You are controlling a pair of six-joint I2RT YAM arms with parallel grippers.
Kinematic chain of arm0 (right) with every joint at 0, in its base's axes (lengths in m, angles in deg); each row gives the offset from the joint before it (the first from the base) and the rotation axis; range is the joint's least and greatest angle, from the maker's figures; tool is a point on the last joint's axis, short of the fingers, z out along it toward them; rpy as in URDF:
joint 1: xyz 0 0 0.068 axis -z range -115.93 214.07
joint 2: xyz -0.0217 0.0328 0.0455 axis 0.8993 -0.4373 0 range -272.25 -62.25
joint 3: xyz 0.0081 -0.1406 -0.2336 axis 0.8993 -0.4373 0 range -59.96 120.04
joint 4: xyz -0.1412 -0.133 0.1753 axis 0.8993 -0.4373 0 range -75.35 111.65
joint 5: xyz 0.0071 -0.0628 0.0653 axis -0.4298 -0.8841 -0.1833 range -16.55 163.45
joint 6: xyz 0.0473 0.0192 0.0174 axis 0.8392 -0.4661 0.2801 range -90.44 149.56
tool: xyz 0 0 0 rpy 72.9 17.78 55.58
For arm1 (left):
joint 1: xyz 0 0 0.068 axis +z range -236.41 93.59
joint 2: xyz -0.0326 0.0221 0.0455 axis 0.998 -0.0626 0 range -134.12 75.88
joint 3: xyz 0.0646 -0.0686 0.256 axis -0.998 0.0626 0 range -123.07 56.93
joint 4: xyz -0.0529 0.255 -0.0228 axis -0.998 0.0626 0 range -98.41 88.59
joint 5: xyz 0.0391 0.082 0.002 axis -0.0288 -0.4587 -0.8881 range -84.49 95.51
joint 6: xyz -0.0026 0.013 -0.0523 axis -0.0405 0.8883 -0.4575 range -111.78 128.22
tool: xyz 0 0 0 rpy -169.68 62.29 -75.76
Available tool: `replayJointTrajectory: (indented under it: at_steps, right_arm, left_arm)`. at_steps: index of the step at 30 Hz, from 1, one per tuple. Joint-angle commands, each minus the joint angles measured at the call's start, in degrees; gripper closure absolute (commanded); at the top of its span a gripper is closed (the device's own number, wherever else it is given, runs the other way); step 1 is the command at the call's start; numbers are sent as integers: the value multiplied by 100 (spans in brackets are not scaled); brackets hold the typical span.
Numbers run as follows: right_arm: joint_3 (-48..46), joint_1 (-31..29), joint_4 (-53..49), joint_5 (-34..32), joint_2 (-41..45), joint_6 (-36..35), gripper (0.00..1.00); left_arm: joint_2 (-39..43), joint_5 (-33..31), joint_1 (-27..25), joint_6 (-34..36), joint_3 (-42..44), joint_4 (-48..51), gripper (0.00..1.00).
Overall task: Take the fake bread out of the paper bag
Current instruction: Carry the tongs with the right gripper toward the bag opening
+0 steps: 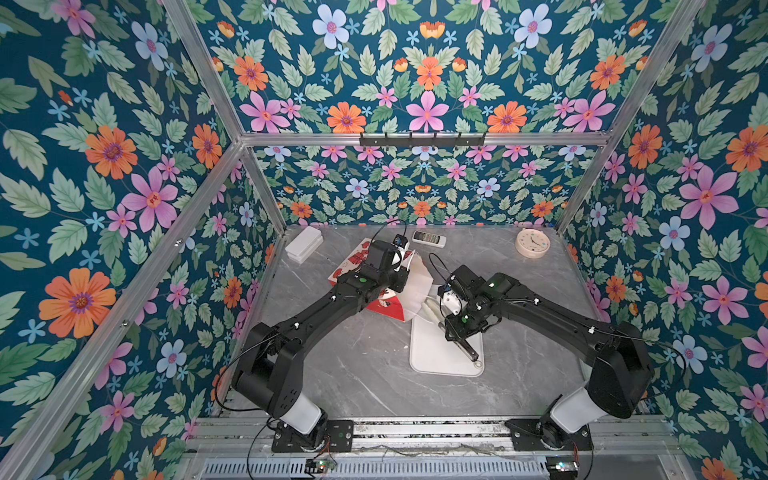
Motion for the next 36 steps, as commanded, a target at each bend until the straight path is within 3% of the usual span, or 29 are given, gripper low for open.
replayJointTrajectory:
  at_steps: [1, 36]
  right_arm:
    - [-7, -7, 88, -97, 35, 31, 63]
    - [-166, -8, 396, -282, 35, 213, 57]
  left_arm:
    - [21, 11, -12, -4, -29, -23, 100]
    - [-13, -195, -83, 233, -87, 298, 100]
